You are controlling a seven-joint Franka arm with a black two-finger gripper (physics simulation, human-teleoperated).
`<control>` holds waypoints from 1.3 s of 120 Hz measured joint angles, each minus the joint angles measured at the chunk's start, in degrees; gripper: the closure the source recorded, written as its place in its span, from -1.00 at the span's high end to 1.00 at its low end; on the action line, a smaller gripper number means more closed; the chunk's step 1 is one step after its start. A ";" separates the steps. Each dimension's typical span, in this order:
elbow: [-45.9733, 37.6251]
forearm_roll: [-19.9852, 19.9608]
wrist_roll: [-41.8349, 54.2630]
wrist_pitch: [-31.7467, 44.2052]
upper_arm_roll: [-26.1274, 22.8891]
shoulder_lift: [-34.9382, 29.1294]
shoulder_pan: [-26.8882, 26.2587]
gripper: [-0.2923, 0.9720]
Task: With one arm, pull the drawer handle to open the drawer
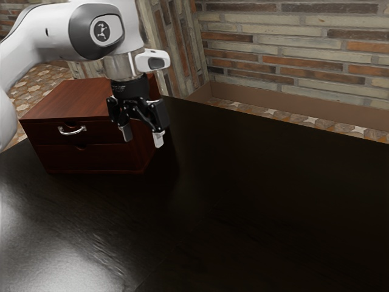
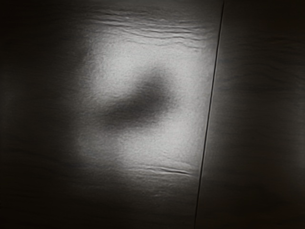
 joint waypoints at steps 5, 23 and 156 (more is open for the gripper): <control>0.00 -0.15 0.02 0.04 -0.05 0.01 0.14 0.54; 0.01 -1.13 0.11 0.12 -0.07 0.02 0.87 0.54; -22.58 12.96 50.45 7.56 -30.04 -19.86 38.84 0.54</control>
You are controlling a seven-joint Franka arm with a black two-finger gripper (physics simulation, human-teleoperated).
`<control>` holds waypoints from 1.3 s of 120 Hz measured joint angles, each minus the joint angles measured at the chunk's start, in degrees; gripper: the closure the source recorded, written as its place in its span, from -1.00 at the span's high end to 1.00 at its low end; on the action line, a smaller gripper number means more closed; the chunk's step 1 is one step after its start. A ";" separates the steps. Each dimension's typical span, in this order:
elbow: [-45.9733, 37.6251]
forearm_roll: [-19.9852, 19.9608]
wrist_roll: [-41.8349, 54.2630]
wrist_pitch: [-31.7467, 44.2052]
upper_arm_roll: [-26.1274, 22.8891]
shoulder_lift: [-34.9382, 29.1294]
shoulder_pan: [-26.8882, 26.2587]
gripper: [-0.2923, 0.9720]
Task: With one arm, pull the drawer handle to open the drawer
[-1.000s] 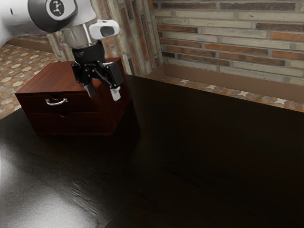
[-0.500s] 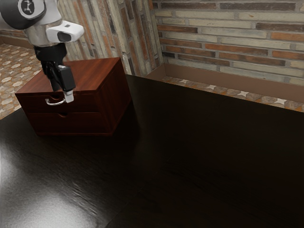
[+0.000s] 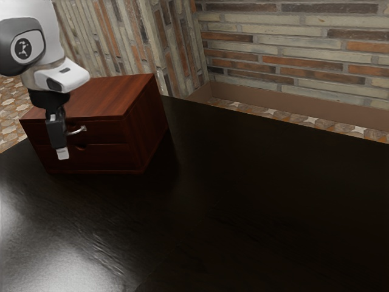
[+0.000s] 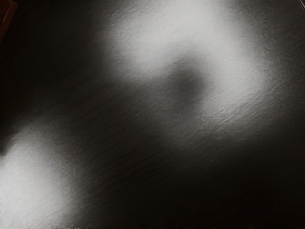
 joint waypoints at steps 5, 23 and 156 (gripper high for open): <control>-0.83 -0.48 2.25 1.35 -1.44 -0.08 3.28 0.54; -3.25 -3.49 10.63 5.39 -4.62 -1.26 13.30 0.54; 8.81 -6.31 43.24 18.43 -2.35 16.96 19.10 0.54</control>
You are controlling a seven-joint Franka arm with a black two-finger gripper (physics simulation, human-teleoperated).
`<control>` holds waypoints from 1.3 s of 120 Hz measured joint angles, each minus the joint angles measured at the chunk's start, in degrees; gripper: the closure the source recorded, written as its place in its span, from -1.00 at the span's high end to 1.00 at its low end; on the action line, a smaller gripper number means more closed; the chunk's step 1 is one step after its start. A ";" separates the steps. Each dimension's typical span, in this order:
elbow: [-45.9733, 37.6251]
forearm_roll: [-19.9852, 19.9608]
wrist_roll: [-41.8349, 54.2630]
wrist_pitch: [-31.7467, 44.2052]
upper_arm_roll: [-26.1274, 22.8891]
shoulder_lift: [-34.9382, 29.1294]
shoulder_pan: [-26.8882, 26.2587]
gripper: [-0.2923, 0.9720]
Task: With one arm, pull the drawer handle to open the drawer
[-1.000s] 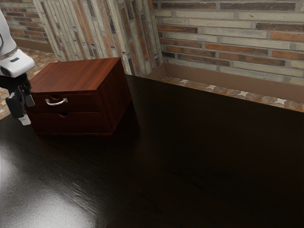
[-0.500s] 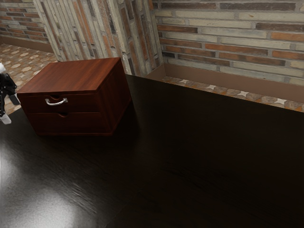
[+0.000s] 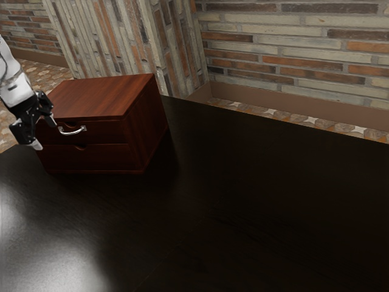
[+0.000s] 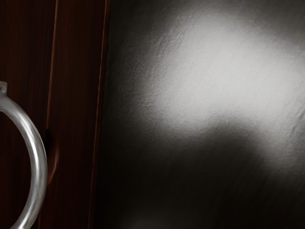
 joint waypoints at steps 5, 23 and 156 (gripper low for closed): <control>0.07 0.23 0.33 0.49 -0.01 0.57 -0.06 0.54; 0.40 0.97 1.36 1.87 0.05 1.80 -0.74 0.54; -0.13 3.94 3.64 5.59 0.20 4.40 -2.27 0.10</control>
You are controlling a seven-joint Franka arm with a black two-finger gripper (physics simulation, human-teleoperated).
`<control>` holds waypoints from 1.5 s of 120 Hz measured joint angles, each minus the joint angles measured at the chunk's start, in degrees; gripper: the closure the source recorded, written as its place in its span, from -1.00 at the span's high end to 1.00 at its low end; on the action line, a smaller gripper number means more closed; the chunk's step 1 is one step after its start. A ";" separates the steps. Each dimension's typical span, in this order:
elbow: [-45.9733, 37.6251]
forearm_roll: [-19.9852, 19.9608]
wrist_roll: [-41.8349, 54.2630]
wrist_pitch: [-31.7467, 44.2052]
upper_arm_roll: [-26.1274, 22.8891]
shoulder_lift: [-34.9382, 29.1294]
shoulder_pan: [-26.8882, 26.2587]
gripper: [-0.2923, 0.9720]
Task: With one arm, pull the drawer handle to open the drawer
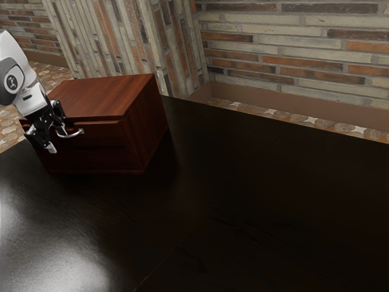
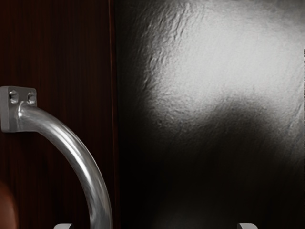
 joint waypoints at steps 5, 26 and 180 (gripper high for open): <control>-0.13 -0.01 -0.08 -0.02 0.03 -0.12 -0.01 0.11; -1.67 -0.01 -0.56 -0.31 -0.01 -0.97 0.05 0.05; -18.29 -1.96 -3.34 0.73 0.93 -15.65 1.71 0.02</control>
